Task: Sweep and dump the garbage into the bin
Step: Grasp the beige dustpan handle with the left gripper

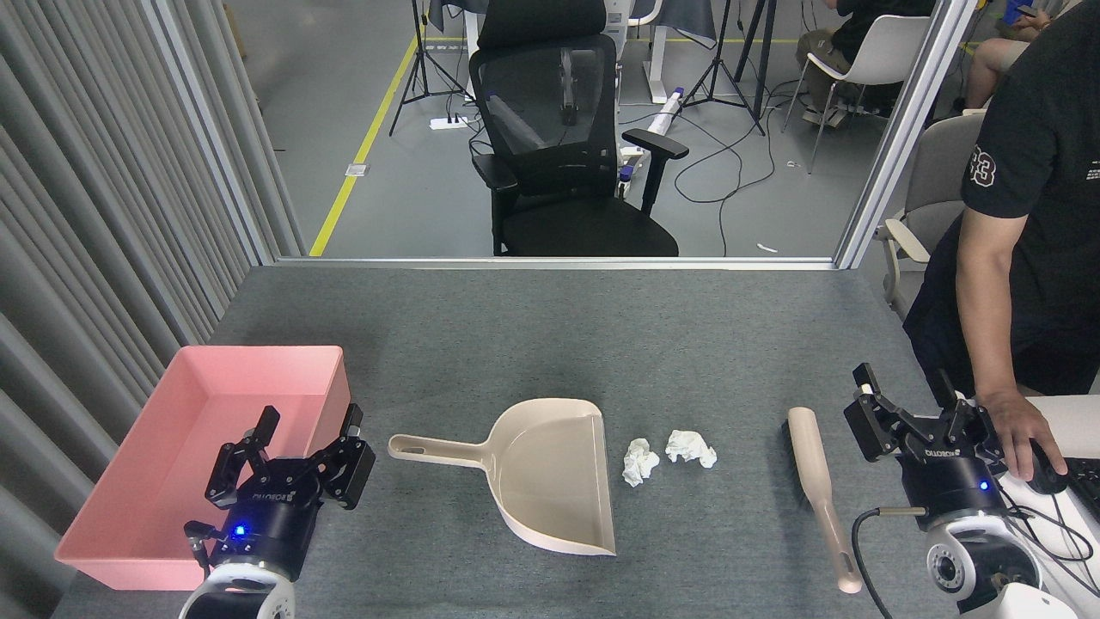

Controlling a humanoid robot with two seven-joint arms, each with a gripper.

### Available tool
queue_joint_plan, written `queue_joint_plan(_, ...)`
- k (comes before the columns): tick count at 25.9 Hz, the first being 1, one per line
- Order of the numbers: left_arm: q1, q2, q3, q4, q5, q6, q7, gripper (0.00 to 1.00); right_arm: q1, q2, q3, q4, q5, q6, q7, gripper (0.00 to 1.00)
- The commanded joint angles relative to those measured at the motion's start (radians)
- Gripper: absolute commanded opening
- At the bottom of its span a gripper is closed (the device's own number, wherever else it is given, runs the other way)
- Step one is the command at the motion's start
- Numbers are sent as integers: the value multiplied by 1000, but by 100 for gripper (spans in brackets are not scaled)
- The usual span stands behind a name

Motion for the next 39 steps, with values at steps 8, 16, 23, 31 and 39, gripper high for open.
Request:
queue_joint_plan(8, -15, -39, -8, 0, 12, -9, 80, 99, 123, 33, -21, -176, -43, 54, 10, 99)
queue_joint_plan(16, -41, -146, -19, 1, 423, 0, 58, 99, 258, 33, -29, -290, -6, 105, 7, 99)
queue_joint_plan(23, -30, -143, -31, 24, 640, 29, -67, 99, 377, 47, -21, -320, -2, 142, -16, 99)
queue_joint_plan(31, -32, -143, -24, 135, 917, 68, -92, 99, 402, 140, -9, -307, 158, 143, 10, 99)
queue_joint_plan(39, -41, -146, -31, 179, 920, 38, -90, 99, 411, 206, 34, -296, 270, 160, 13, 99)
